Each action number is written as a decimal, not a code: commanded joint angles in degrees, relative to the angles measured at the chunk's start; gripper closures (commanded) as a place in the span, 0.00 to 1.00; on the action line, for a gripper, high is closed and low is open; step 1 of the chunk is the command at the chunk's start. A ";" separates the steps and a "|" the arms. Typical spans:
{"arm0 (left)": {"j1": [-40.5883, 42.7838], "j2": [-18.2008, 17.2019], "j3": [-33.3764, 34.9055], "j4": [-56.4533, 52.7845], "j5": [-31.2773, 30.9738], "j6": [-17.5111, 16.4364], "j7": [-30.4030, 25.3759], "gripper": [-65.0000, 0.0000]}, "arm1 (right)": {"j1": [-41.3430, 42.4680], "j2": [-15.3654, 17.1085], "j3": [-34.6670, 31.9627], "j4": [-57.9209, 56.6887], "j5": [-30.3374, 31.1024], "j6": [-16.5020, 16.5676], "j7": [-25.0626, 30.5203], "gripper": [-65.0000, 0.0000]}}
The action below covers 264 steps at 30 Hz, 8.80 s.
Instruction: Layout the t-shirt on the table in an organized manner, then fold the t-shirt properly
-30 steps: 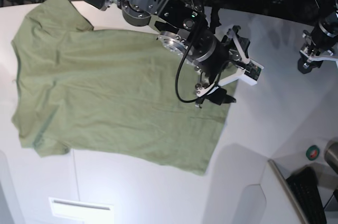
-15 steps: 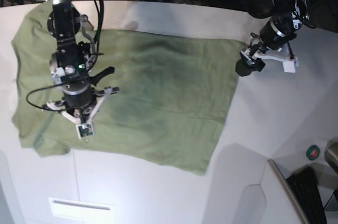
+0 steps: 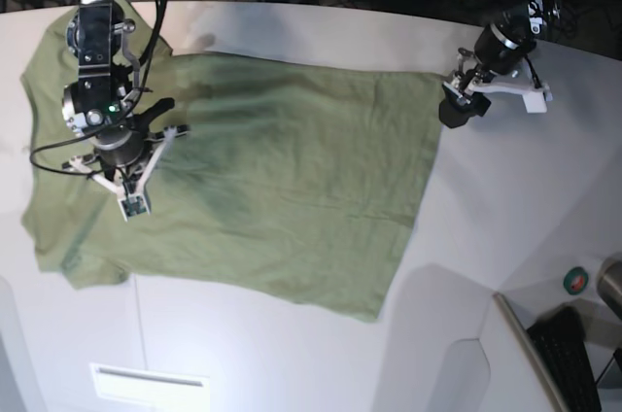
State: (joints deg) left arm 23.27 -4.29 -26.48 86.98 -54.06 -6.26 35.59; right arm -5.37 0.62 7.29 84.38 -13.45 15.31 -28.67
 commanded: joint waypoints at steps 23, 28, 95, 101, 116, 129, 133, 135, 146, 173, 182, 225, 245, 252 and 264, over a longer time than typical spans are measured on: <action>-1.86 0.47 6.30 -6.14 -0.57 -0.90 -0.21 0.24 | 0.66 -0.67 9.02 4.37 -0.04 -0.15 1.10 1.00; -3.44 0.47 5.95 -11.68 -0.75 -0.90 -0.21 0.24 | 1.19 -0.84 15.17 3.84 -0.04 0.03 1.10 1.00; -4.41 2.32 8.85 -2.36 -0.57 -0.90 2.52 1.00 | -6.28 14.54 36.62 3.40 55.87 -1.90 -31.16 0.63; -4.41 2.23 8.85 -2.36 -0.57 -0.90 2.60 1.00 | -5.40 14.19 42.16 2.17 56.13 -7.18 -31.25 0.63; -4.50 2.23 8.77 -2.36 -0.57 -0.90 2.60 1.00 | -5.58 14.10 42.60 2.70 56.31 -7.18 -31.25 1.00; -4.50 2.23 8.77 -2.36 -0.49 -0.90 2.60 1.00 | -7.60 14.10 42.60 2.87 56.40 -7.18 -31.25 0.50; -4.50 2.23 8.77 -2.10 -0.49 -0.90 2.60 1.00 | -7.60 14.01 46.47 2.79 56.40 -7.18 -31.25 0.59; -4.50 2.23 8.77 -2.01 -0.49 -0.90 2.60 1.00 | -7.60 13.14 48.67 2.87 56.40 -7.18 -31.51 0.59; -4.50 1.44 8.68 -2.10 -0.49 -0.90 2.52 1.00 | -6.37 11.20 51.13 -3.02 55.96 2.67 -37.58 0.43; -4.41 1.44 8.24 -1.92 -0.49 -0.90 2.52 1.00 | -5.05 11.03 40.58 -15.94 55.87 4.16 -27.91 0.43; -4.41 1.44 8.24 -1.92 -0.49 -0.90 2.52 1.00 | -4.70 10.59 40.05 -16.20 55.87 4.16 -27.91 0.43; -49.24 1.70 29.60 -12.56 6.02 8.42 2.34 1.00 | 43.56 32.21 17.55 -32.20 41.54 4.07 -22.10 1.00; -43.79 2.93 29.69 -4.83 6.28 8.50 2.25 1.00 | 24.31 28.26 25.37 -7.50 40.93 4.07 -21.75 1.00; -29.38 -3.40 29.51 -4.83 6.37 8.50 2.16 1.00 | 12.62 21.57 24.84 -22.01 40.84 4.16 -9.88 1.00; -17.95 -6.39 29.51 -4.39 6.28 8.50 2.16 1.00 | 2.24 21.66 25.28 -22.80 41.01 4.16 -8.57 1.00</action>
State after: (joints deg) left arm 5.34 -10.81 3.03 81.58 -46.87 2.98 38.09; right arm -3.27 20.80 32.03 60.58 26.96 19.29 -38.04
